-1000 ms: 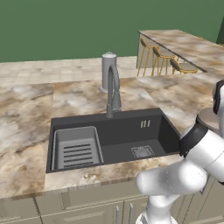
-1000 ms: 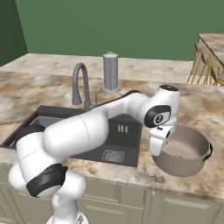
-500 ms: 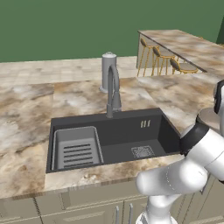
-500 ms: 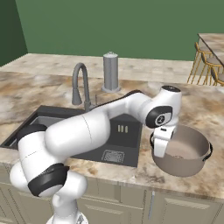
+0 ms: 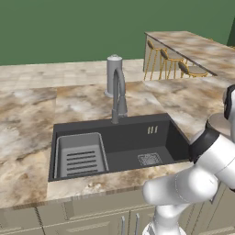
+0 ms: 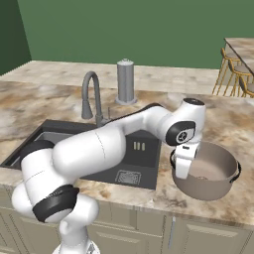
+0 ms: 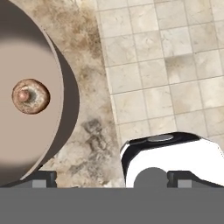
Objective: Dump the mushroom from the pot into the sink. Then turn on the water and wash the mushroom. Then turn off the water and put the mushroom back in the pot.
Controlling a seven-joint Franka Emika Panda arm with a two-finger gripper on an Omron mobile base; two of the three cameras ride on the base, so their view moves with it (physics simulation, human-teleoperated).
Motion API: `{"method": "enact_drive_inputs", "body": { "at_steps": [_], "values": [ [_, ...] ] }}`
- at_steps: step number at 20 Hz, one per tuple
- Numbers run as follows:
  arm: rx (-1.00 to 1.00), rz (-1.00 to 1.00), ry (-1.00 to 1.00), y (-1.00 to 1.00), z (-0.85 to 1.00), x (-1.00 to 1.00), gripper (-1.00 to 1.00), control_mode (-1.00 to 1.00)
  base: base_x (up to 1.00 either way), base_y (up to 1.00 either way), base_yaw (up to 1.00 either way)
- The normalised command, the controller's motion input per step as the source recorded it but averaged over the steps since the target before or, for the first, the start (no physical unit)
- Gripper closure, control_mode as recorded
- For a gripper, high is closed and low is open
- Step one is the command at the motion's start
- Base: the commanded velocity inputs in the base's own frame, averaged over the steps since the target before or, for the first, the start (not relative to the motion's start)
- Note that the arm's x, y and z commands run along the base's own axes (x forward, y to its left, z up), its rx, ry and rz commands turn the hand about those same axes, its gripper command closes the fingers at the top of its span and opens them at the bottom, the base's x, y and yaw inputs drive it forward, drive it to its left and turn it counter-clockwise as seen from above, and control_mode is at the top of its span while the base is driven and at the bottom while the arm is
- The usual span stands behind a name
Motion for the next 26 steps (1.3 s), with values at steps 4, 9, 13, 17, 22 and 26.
{"method": "enact_drive_inputs", "body": {
  "at_steps": [4, 9, 13, 17, 22, 26],
  "values": [
    [0.0, 0.0, 0.0, 0.0, 0.0, 0.14, -1.0, -1.0, 0.0, 0.0, 0.0],
    [0.0, 0.0, 0.0, 0.0, 0.0, 0.13, -1.0, -1.0, 0.0, 0.0, 0.0],
    [0.0, 0.0, 0.0, 0.0, -0.07, 0.15, -1.0, -1.0, 0.0, 0.0, 0.0],
    [0.0, 0.0, -0.03, 0.0, -0.12, 0.14, -1.0, -1.0, 0.0, 0.0, 0.0],
    [0.0, 0.0, -0.04, 0.0, -0.14, 0.11, -1.0, -1.0, 0.0, 0.0, 0.0],
    [0.0, 0.0, -0.05, 0.0, -0.17, 0.06, -1.0, -1.0, 0.0, 0.0, 0.0]
  ]
}}
